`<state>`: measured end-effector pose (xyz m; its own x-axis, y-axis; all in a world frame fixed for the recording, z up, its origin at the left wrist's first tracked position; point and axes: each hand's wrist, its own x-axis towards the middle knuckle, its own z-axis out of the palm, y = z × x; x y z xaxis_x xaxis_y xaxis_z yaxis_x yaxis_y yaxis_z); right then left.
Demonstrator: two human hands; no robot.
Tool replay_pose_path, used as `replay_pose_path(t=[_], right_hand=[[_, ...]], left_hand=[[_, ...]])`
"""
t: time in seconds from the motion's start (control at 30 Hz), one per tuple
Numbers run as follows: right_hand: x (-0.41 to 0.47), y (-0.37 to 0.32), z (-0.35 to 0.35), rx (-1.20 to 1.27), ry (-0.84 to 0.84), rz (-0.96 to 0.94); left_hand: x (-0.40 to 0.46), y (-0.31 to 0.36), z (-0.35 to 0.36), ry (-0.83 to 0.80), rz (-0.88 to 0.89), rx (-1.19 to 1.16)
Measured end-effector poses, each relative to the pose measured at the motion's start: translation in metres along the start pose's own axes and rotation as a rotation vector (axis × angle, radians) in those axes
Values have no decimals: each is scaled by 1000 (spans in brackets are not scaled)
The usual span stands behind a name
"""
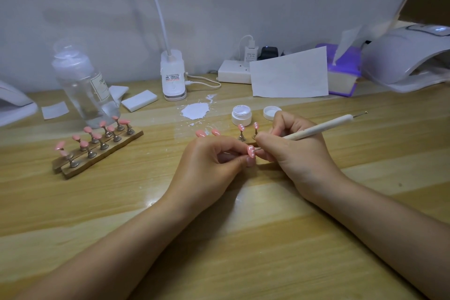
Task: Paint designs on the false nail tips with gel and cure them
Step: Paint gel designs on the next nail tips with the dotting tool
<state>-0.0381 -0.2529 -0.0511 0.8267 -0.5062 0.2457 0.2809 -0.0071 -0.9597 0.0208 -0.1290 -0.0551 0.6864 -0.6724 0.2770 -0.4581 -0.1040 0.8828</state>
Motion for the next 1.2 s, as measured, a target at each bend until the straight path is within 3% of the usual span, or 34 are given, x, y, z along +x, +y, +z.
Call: replay_pose_path(t=[1.2], right_hand=[[-1,-2,1,70,56,-4]], left_hand=[[-1,0,0,13,10,14]])
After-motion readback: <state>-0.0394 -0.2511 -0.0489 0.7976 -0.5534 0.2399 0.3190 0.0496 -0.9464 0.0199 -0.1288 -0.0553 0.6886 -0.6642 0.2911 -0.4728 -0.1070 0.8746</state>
